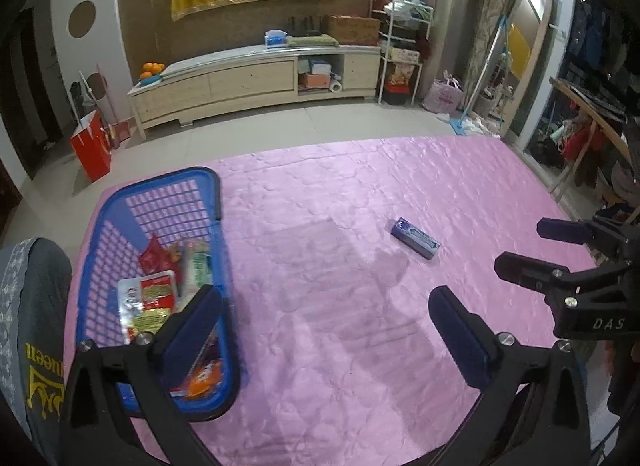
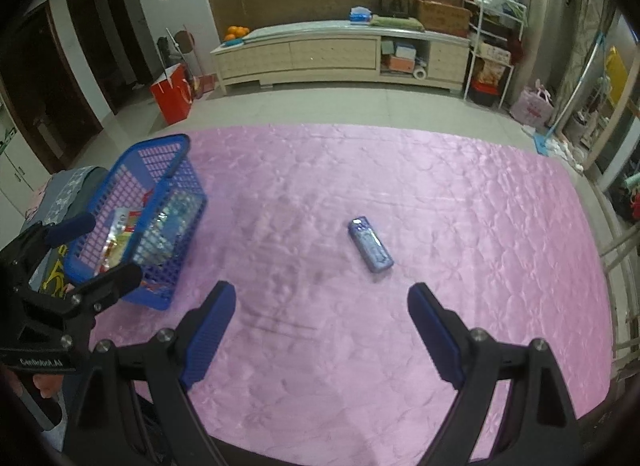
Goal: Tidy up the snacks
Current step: 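Open the left tool and move both tools toward the blue gum tube, then grasp the blue gum tube with the right tool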
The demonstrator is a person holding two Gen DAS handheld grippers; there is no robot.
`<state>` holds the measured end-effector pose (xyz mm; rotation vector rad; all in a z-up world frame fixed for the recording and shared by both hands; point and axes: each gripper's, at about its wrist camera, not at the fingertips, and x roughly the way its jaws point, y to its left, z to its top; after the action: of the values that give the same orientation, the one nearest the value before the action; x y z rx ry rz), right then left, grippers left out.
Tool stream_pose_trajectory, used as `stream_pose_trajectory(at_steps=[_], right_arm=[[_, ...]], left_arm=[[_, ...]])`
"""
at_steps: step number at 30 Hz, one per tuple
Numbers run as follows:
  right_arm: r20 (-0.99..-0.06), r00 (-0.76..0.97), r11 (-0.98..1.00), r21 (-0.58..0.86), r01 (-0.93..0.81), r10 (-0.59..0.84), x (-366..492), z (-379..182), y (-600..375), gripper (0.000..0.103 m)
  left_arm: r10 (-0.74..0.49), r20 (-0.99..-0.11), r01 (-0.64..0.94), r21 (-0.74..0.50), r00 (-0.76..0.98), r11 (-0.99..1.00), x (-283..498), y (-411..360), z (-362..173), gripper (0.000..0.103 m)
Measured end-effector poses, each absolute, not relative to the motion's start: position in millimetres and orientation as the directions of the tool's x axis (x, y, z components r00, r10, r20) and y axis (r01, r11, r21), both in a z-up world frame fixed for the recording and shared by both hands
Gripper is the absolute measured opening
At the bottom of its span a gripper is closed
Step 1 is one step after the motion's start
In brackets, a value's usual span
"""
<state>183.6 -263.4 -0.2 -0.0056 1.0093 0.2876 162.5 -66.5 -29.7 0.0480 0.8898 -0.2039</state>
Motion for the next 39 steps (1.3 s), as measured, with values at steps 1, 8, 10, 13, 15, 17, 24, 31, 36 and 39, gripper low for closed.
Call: stream_pose_trajectory(at_steps=[1,8,10,13,15,17,24,31,36,39], right_arm=[[-0.839,0.491,0.963,0.131,-0.236,0.234,187.3,-5.3,-266.9,0.091],[-0.865,0.451,0.964,0.123,-0.235,0.22,208.9,-32.6,-279.8,0.091],[-0.871,0.439,0.963,0.126,-0.236,0.222,215.2,-40.0,-283.2,0.091],[-0.877,0.424,0.962,0.129,-0.242,0.224,226.4,-52.1,-287.9,0.091],[-0.882,0.415,0.96,0.128,-0.248,0.225,234.6,-60.8,-290.0,0.091],[-0.885,0.402,0.957,0.137,-0.256,0.234,243.1,-69.2,-291.4,0.091],[-0.893,0.381,0.952,0.139,-0.273,0.24,261.3,-89.3,-297.6,0.091],[-0.897,0.37,0.947,0.137,-0.291,0.244,281.3,-106.5,-304.3,0.091],[-0.899,0.362,0.939,0.132,-0.317,0.248,293.2,-121.0,-299.9,0.085],[-0.91,0.341,0.931,0.113,-0.348,0.237,300.4,-133.1,-293.6,0.069]], left_arm=[[-0.158,-0.778,0.2,-0.042,0.608,0.979,164.1,-70.8,-31.6,0.102],[-0.144,-0.805,0.227,-0.012,0.575,0.974,188.0,-95.5,-53.6,0.102],[-0.15,-0.813,0.229,-0.021,0.563,0.973,196.4,-99.7,-59.9,0.102],[-0.142,-0.828,0.225,-0.02,0.543,0.974,207.4,-103.7,-70.1,0.102],[-0.129,-0.836,0.227,-0.005,0.534,0.974,213.4,-108.2,-76.3,0.102],[-0.121,-0.845,0.229,0.002,0.522,0.973,218.9,-111.4,-82.3,0.102],[-0.094,-0.873,0.215,0.013,0.478,0.977,239.3,-123.2,-107.2,0.102],[-0.077,-0.889,0.206,0.02,0.452,0.978,261.5,-131.4,-126.6,0.102],[-0.061,-0.901,0.205,0.032,0.43,0.978,273.0,-142.1,-142.6,0.102],[-0.058,-0.907,0.202,0.03,0.417,0.979,278.4,-142.4,-150.8,0.102]])
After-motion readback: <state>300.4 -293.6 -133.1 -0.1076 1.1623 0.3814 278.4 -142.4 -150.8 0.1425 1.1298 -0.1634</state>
